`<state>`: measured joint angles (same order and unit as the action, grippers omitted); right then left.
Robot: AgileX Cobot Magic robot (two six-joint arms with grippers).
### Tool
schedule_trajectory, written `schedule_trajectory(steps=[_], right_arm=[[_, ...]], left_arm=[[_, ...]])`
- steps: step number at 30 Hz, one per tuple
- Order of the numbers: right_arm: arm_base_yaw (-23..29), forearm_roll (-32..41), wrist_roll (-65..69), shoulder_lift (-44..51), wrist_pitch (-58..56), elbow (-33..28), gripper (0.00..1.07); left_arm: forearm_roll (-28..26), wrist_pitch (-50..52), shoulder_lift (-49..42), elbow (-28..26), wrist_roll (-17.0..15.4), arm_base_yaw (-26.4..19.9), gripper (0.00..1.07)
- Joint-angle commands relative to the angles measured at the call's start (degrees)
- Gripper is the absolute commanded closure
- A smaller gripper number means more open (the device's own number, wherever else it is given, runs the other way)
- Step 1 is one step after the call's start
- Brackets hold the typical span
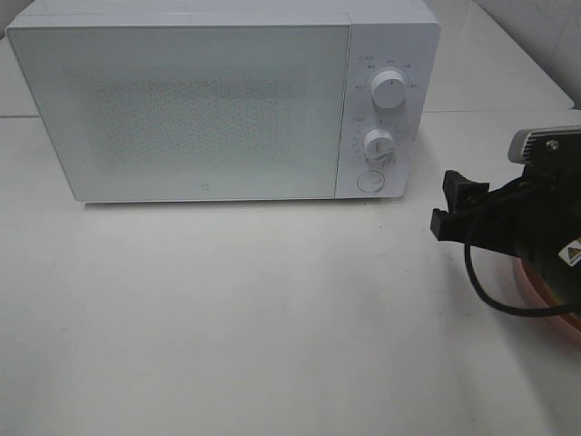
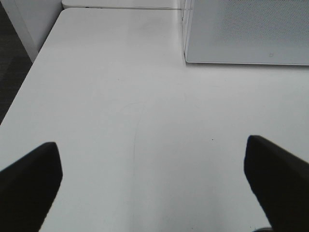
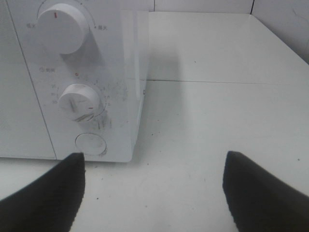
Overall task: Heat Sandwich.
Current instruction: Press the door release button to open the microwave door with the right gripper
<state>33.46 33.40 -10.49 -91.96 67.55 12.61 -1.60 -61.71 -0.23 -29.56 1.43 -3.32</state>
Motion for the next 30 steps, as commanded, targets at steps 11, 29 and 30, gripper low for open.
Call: schedule_trajectory(steps=[11, 29, 30], right_arm=[[9.5, 7.7, -1.1, -7.4, 1.6, 5.6, 0.31], [10.1, 7.7, -0.3, -8.2, 0.2, 6.6, 0.31], [10.1, 7.7, 2.5, -8.2, 0.2, 6.6, 0.31]], left_arm=[[-0.2, 0.6, -1.5, 0.0, -0.1, 0.3, 0.09], [-0.2, 0.6, -1.5, 0.0, -0.1, 0.3, 0.09], [-0.2, 0.6, -1.5, 0.0, -0.1, 0.3, 0.09]])
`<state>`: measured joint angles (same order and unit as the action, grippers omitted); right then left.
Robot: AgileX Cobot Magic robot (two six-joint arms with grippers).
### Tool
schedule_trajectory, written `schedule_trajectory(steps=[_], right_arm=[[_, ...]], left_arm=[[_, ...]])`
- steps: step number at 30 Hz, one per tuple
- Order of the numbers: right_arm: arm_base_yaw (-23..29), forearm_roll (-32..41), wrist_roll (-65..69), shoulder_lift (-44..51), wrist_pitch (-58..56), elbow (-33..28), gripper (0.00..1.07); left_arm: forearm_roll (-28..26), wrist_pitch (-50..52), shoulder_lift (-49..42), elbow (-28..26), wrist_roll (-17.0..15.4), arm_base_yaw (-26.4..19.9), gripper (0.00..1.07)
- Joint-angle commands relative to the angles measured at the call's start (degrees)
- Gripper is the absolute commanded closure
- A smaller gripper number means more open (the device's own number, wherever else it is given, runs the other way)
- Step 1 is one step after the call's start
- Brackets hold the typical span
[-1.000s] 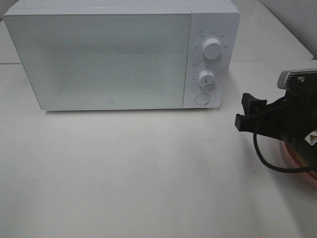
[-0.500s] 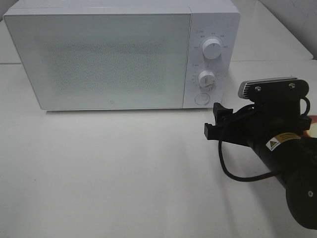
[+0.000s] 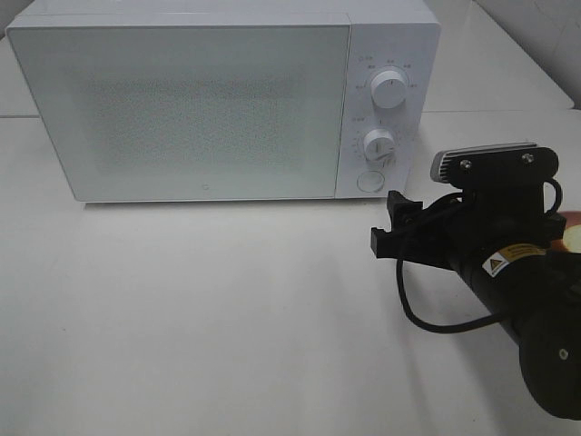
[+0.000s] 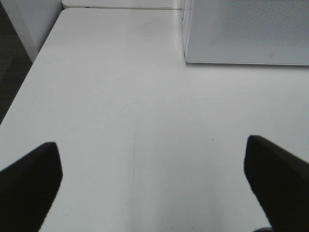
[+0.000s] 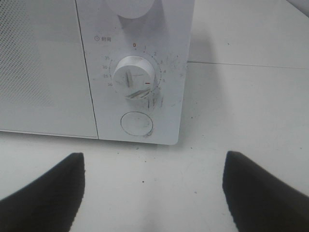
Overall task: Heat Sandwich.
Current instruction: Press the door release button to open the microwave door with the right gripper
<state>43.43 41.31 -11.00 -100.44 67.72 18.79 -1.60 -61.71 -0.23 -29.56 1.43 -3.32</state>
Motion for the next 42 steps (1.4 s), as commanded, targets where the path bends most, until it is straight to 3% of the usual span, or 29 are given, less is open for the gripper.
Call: schedule_trajectory(steps=[1, 16, 17, 24, 32, 34, 35, 36, 38, 39, 42], right_arm=[[0.2, -0.2, 5.0, 0.3, 0.0, 0.4, 0.31], [0.1, -0.2, 50.4, 0.2, -0.4, 0.4, 0.32], [0.1, -0.2, 58.2, 0.2, -0.4, 0.4, 0.33], [0.1, -0.2, 74.2, 0.2, -0.4, 0.4, 0.40], [0.1, -0.2, 86.2, 0.2, -0.5, 0.4, 0.63], [0.1, -0.1, 88.4, 0.2, -1.0, 0.4, 0.72], [0.1, 0.3, 88.4, 0.2, -1.3, 0.4, 0.84], [0.1, 0.3, 88.4, 0.2, -1.3, 0.4, 0.84], [0.0, 1.3, 88.5, 0.2, -1.7, 0.4, 0.95], [0.0, 1.4, 88.8, 0.2, -1.7, 0.4, 1.05], [0.0, 1.1, 89.0, 0.2, -1.8, 0.4, 1.07]], left_arm=[[-0.2, 0.6, -1.5, 0.0, -0.1, 0.3, 0.09], [-0.2, 0.6, -1.5, 0.0, -0.1, 0.3, 0.09], [-0.2, 0.6, -1.5, 0.0, -0.1, 0.3, 0.09], [-0.2, 0.6, -1.5, 0.0, -0.1, 0.3, 0.09], [-0.2, 0.6, -1.5, 0.0, -0.1, 0.3, 0.09], [-0.2, 0.6, -1.5, 0.0, -0.1, 0.3, 0.09], [-0.2, 0.6, -1.5, 0.0, -0.1, 0.3, 0.09], [-0.2, 0.6, -1.5, 0.0, -0.1, 0.3, 0.09], [-0.2, 0.6, -1.5, 0.0, -0.1, 0.3, 0.09], [-0.2, 0.6, -1.5, 0.0, -0.1, 0.3, 0.09], [-0.2, 0.6, -1.5, 0.0, -0.1, 0.3, 0.09]])
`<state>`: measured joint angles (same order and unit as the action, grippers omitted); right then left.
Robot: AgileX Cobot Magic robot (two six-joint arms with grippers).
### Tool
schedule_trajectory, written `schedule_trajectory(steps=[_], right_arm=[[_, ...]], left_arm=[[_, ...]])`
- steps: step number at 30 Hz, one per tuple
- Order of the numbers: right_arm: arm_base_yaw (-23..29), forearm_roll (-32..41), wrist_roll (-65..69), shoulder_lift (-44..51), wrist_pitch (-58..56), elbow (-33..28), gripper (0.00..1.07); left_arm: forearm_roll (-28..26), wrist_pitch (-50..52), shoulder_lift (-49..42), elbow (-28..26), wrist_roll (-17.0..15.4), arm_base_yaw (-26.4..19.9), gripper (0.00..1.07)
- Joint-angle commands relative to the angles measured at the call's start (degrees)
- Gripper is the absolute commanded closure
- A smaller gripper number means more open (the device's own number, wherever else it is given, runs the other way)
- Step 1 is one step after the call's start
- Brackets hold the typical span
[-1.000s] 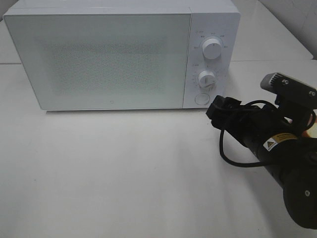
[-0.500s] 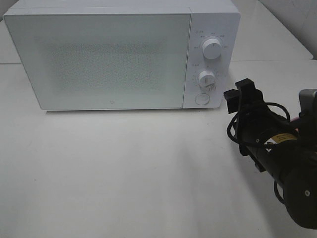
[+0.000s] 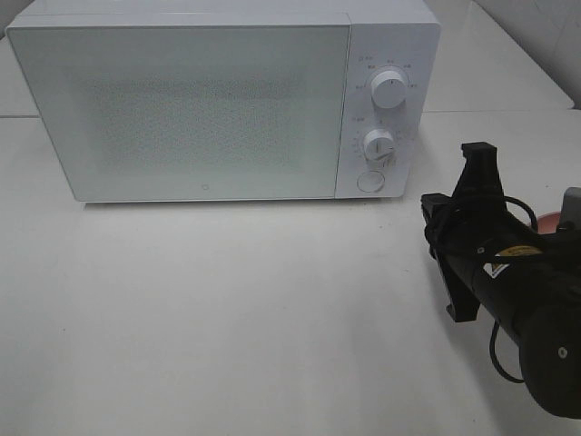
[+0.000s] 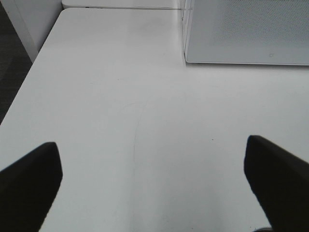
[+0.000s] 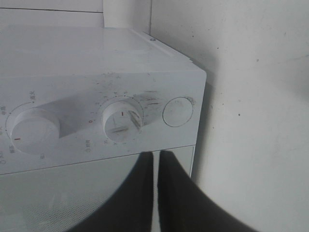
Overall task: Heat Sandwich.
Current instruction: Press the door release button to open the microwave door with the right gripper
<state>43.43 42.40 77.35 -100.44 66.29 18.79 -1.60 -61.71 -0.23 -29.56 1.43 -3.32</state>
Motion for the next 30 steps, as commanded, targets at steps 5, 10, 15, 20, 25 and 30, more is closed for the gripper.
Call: schedule_trajectory(steps=[5, 10, 15, 20, 25, 30], right_arm=[[0.0, 0.1, 2.0, 0.2, -2.0, 0.5, 1.07], [0.0, -0.1, 1.9, -1.0, -4.6, 1.9, 1.07], [0.0, -0.9, 2.8, -4.4, -6.5, 4.6, 1.07], [-0.1, -1.7, 2.8, -6.5, -7.9, 7.1, 1.07], [-2.5, -4.4, 1.9, -8.7, -12.3, 10.0, 1.07], [-5.4, -8.0, 1.7, -9.2, -13.2, 12.1, 1.07]], left_arm=[[-0.2, 0.6, -1.5, 0.0, -0.1, 0.3, 0.09], [-0.2, 0.6, -1.5, 0.0, -0.1, 0.3, 0.09], [-0.2, 0.6, -1.5, 0.0, -0.1, 0.3, 0.09], [-0.2, 0.6, -1.5, 0.0, -0.1, 0.3, 0.09], [-0.2, 0.6, -1.5, 0.0, -0.1, 0.3, 0.09], [-0.2, 0.6, -1.5, 0.0, -0.1, 0.3, 0.09]])
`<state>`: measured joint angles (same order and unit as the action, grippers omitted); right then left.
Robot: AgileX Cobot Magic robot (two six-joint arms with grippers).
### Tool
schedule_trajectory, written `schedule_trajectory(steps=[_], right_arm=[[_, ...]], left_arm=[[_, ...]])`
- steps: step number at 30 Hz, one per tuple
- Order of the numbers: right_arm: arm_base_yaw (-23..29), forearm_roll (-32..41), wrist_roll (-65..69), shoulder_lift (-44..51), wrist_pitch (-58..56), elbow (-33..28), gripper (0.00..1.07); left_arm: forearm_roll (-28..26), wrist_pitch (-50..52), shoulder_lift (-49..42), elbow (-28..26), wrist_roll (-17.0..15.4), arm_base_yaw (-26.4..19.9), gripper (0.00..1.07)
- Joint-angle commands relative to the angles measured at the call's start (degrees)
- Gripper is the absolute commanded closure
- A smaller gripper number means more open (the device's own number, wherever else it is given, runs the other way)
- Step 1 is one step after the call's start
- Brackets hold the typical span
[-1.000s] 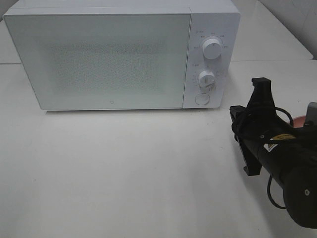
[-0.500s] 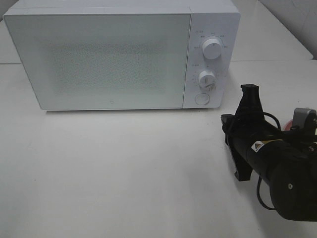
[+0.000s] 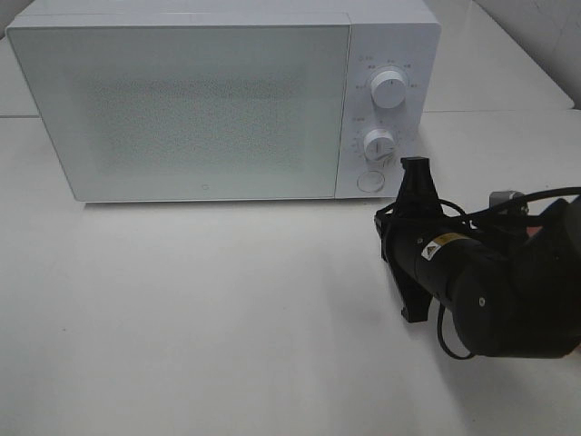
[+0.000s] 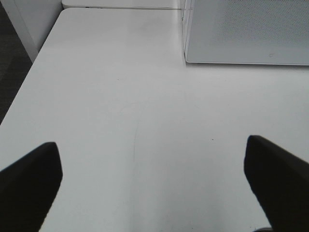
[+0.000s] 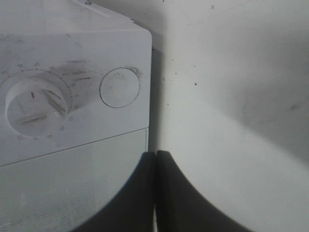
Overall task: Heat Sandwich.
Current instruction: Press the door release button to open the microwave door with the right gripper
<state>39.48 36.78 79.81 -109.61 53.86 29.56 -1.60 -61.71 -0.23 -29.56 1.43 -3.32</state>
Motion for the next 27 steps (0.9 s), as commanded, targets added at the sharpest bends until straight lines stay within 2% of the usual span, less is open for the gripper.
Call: schedule_trajectory(steps=[1, 10, 21, 27], right_arm=[[-2.2, -2.5, -1.3, 0.0, -1.5, 1.7, 1.07], [-7.4, -5.4, -3.3, -2.2, -4.3, 5.7, 1.07], [-8.1, -6.6, -3.2, -7.0, -4.7, 13.5, 1.07], [-8.1, -6.6, -2.2, -8.9, -5.6, 15.7, 1.07]], left_arm=[[-0.2, 0.6, -1.5, 0.0, -0.1, 0.3, 0.09], [-0.2, 0.6, -1.5, 0.0, -0.1, 0.3, 0.09], [-0.2, 0.6, -1.5, 0.0, -0.1, 0.3, 0.09], [-0.2, 0.6, -1.5, 0.0, -0.1, 0.3, 0.09]])
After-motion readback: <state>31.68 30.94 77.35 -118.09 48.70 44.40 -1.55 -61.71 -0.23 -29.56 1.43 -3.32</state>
